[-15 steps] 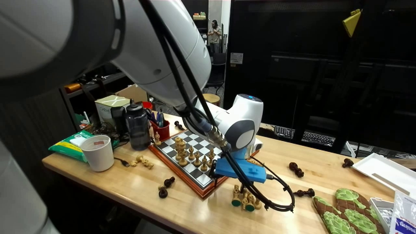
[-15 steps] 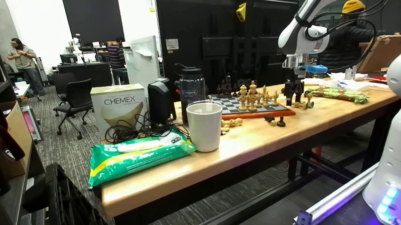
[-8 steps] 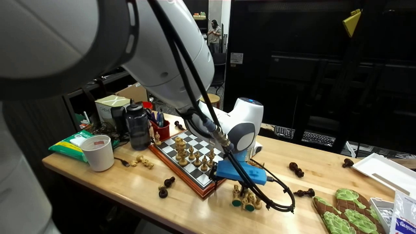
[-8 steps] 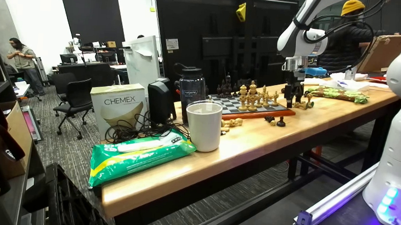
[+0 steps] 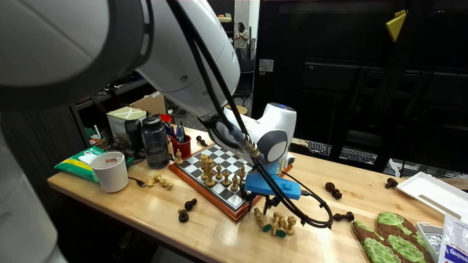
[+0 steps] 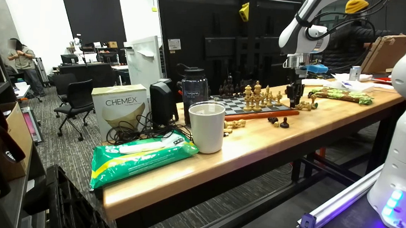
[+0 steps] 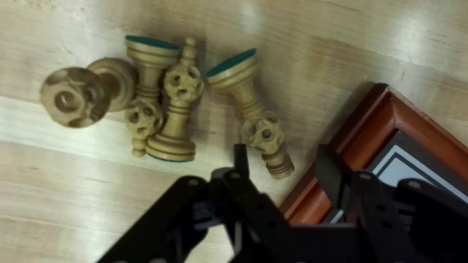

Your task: Put one white chess piece on the chess board.

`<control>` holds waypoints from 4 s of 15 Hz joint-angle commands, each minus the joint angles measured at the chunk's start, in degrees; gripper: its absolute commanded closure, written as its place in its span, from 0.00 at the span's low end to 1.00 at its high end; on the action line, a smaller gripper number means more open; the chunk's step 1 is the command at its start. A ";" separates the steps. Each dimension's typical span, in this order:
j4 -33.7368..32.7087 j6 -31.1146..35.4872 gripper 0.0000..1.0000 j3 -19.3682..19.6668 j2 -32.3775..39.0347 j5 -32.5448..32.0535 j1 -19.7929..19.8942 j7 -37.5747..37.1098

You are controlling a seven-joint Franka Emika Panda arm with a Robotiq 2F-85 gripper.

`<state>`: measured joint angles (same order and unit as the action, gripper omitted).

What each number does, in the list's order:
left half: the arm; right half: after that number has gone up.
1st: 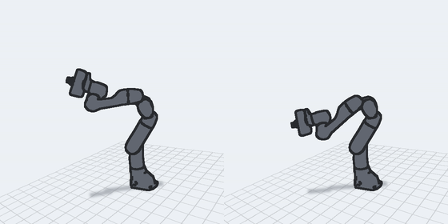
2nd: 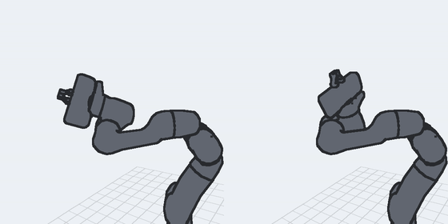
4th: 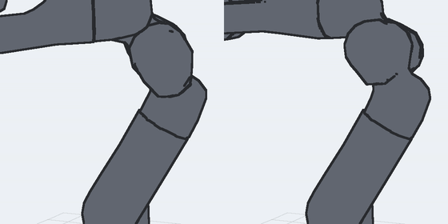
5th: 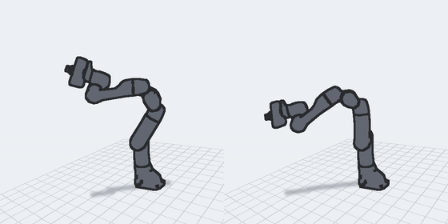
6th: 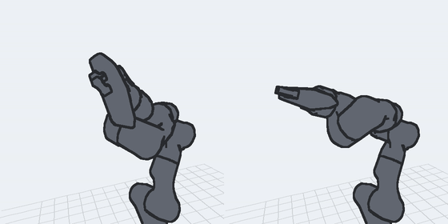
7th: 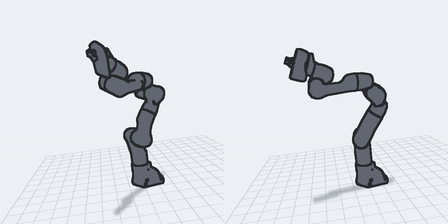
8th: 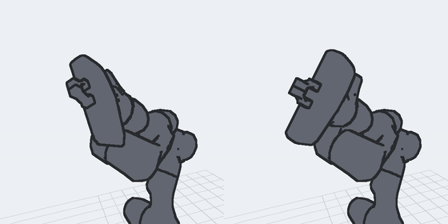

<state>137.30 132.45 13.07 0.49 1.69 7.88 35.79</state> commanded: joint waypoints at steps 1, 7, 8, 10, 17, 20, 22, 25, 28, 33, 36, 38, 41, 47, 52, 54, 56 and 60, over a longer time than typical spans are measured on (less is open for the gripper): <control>0.04 0.23 0.83 -0.97 0.38 0.04 1.15 1.71; 0.16 0.27 0.96 -1.07 0.04 0.03 1.16 2.06; 0.18 0.29 0.96 -1.07 -0.07 -0.04 1.16 2.06; 0.24 0.29 0.96 -1.08 -0.26 -0.26 1.15 1.90; 1.39 -0.28 0.96 -1.31 -3.47 -2.57 0.89 0.08; 2.00 -0.73 0.96 -1.66 -5.94 -5.64 0.57 -1.44; 2.34 -0.94 0.96 -2.06 -7.69 -7.41 0.28 -2.17; 3.02 -0.81 0.96 -2.83 -10.54 -7.95 -0.40 -1.78; 4.36 -1.04 0.96 -3.21 -14.37 -6.15 -1.41 -0.18; 7.11 -2.03 0.96 -2.74 -21.61 -4.26 -3.99 2.41; 9.24 -2.09 0.96 -0.70 -26.13 0.42 -6.50 8.94; 11.02 -2.07 0.96 1.40 -29.51 4.02 -8.32 15.38; 13.13 -2.83 0.96 5.10 -33.48 8.60 -10.17 25.10; 14.85 -4.76 0.96 14.17 -35.35 19.14 -12.99 46.19; 12.37 -12.32 0.96 13.62 -33.33 24.27 -14.12 57.84; 11.02 -14.89 0.96 11.90 -32.52 25.00 -14.36 59.60; 9.51 -16.80 0.96 10.28 -31.63 25.55 -14.77 60.80; 6.25 -19.84 0.96 7.24 -29.09 26.02 -14.66 61.85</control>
<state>146.75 115.40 22.14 -31.40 26.29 -7.14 94.23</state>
